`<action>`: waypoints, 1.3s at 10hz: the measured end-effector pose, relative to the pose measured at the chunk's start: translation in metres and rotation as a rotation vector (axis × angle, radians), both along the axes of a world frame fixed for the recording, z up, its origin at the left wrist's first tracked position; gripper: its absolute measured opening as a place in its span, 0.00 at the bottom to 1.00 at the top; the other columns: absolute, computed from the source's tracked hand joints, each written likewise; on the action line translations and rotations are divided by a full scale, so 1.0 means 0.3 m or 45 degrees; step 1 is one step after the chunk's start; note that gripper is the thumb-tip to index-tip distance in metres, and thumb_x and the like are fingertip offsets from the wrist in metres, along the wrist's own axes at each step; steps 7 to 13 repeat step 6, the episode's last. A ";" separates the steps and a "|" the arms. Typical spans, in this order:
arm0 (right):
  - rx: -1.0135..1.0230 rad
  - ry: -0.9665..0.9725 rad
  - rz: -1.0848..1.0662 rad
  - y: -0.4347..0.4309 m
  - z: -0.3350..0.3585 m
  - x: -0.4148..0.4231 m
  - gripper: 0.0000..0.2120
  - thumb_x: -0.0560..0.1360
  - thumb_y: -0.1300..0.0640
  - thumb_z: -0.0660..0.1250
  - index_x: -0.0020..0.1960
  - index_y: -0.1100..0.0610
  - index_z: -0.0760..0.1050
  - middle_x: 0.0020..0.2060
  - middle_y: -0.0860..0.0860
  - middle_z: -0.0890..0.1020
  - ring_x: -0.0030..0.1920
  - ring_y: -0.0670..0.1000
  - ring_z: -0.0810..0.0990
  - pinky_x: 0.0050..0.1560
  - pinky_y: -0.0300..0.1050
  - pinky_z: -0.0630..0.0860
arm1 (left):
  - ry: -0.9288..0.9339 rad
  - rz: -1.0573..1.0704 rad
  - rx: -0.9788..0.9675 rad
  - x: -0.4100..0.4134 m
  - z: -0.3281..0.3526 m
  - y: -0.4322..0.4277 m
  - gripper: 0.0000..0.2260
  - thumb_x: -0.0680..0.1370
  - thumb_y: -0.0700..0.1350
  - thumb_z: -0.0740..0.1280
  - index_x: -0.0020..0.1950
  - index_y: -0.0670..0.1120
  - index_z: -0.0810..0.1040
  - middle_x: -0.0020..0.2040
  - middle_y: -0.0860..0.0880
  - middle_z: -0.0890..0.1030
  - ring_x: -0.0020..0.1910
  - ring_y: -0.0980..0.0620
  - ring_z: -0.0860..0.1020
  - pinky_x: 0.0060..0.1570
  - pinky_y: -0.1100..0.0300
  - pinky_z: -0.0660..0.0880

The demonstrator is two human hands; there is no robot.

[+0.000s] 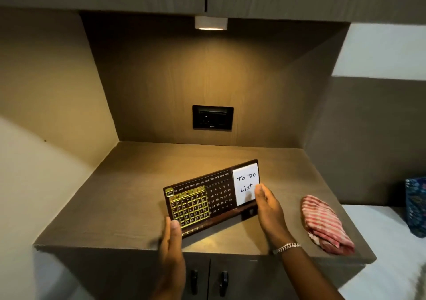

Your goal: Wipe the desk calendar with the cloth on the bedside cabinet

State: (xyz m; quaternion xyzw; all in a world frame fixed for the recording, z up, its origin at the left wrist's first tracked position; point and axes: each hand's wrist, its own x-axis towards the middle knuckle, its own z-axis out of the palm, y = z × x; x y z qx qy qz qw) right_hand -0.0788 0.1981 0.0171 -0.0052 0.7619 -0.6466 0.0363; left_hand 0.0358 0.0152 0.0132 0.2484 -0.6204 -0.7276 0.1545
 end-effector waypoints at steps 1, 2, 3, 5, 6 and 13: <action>-0.047 -0.048 -0.137 -0.030 -0.027 -0.050 0.24 0.76 0.35 0.54 0.61 0.47 0.76 0.53 0.48 0.83 0.51 0.46 0.82 0.44 0.39 0.77 | -0.022 0.016 -0.048 -0.064 -0.002 -0.062 0.32 0.72 0.67 0.52 0.71 0.52 0.69 0.61 0.51 0.74 0.62 0.50 0.70 0.62 0.53 0.65; -0.058 -0.067 -0.187 -0.064 -0.036 -0.145 0.23 0.79 0.39 0.53 0.62 0.51 0.77 0.51 0.49 0.84 0.50 0.46 0.81 0.39 0.34 0.75 | -0.080 -0.141 -0.090 -0.183 -0.009 -0.177 0.27 0.69 0.75 0.49 0.58 0.63 0.73 0.60 0.53 0.76 0.65 0.49 0.71 0.70 0.46 0.62; -0.090 -0.057 -0.228 -0.108 -0.023 -0.253 0.24 0.80 0.40 0.55 0.64 0.54 0.77 0.55 0.52 0.83 0.54 0.50 0.80 0.44 0.37 0.73 | -0.057 -0.232 -0.018 -0.363 0.006 -0.291 0.32 0.73 0.73 0.50 0.70 0.57 0.69 0.73 0.49 0.70 0.73 0.47 0.66 0.74 0.46 0.56; -0.101 -0.076 -0.336 -0.192 -0.064 -0.398 0.23 0.80 0.43 0.58 0.70 0.53 0.72 0.65 0.53 0.79 0.64 0.54 0.75 0.63 0.55 0.74 | 0.011 -0.434 0.101 -0.620 0.002 -0.455 0.38 0.73 0.68 0.54 0.77 0.47 0.59 0.78 0.46 0.61 0.77 0.48 0.59 0.73 0.53 0.53; -0.071 -0.064 -0.382 -0.188 -0.045 -0.376 0.23 0.80 0.47 0.59 0.72 0.54 0.68 0.70 0.54 0.74 0.69 0.55 0.71 0.68 0.56 0.69 | 0.002 -0.403 0.037 -0.628 -0.010 -0.472 0.32 0.78 0.65 0.53 0.75 0.47 0.64 0.75 0.44 0.67 0.75 0.47 0.63 0.75 0.50 0.55; -0.071 -0.064 -0.382 -0.188 -0.045 -0.376 0.23 0.80 0.47 0.59 0.72 0.54 0.68 0.70 0.54 0.74 0.69 0.55 0.71 0.68 0.56 0.69 | 0.002 -0.403 0.037 -0.628 -0.010 -0.472 0.32 0.78 0.65 0.53 0.75 0.47 0.64 0.75 0.44 0.67 0.75 0.47 0.63 0.75 0.50 0.55</action>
